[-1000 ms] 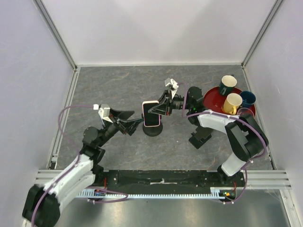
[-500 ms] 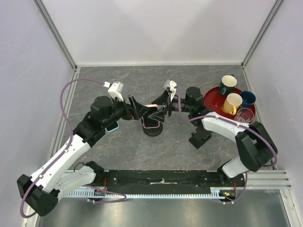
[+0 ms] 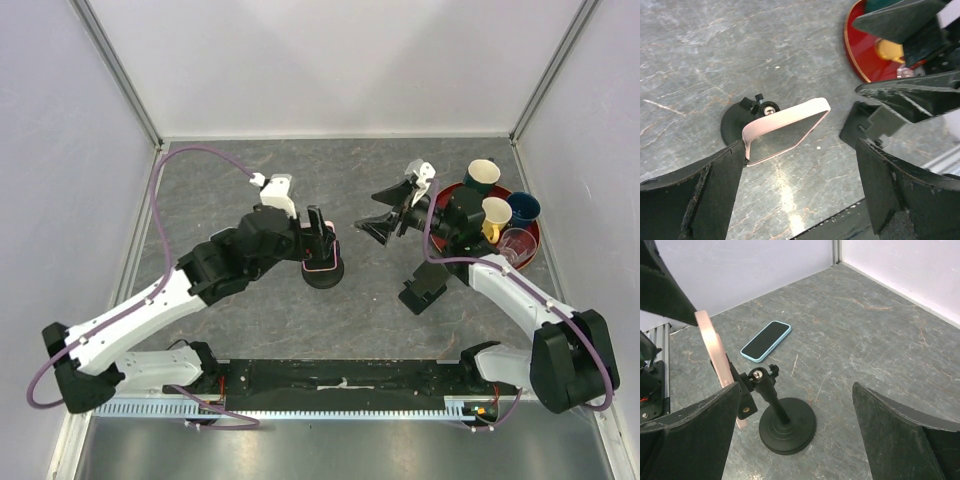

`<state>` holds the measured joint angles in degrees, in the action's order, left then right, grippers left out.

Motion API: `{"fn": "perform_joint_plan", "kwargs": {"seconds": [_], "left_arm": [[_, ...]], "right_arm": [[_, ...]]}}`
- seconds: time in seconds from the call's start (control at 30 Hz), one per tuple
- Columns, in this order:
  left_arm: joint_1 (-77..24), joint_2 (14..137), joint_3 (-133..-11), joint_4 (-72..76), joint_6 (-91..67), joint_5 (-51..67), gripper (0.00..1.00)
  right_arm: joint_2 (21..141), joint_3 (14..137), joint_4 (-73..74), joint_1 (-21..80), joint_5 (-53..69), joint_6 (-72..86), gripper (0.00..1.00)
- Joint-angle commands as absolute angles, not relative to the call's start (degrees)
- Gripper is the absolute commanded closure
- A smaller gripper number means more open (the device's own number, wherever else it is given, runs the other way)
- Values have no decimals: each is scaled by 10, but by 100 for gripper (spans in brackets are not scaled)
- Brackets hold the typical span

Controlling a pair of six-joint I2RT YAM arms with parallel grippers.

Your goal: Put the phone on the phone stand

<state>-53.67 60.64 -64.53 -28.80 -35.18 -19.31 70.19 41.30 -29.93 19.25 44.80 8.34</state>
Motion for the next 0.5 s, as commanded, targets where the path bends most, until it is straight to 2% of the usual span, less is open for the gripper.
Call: {"fn": "perform_joint_plan", "kwargs": {"seconds": [0.0, 0.47], "left_arm": [[-573, 662, -703, -352, -397, -344, 3], [-594, 755, -750, -356, -432, -425, 2]], "right_arm": [[703, 402, -331, 174, 442, 104, 2], [703, 384, -376, 156, 451, 130, 2]]}}
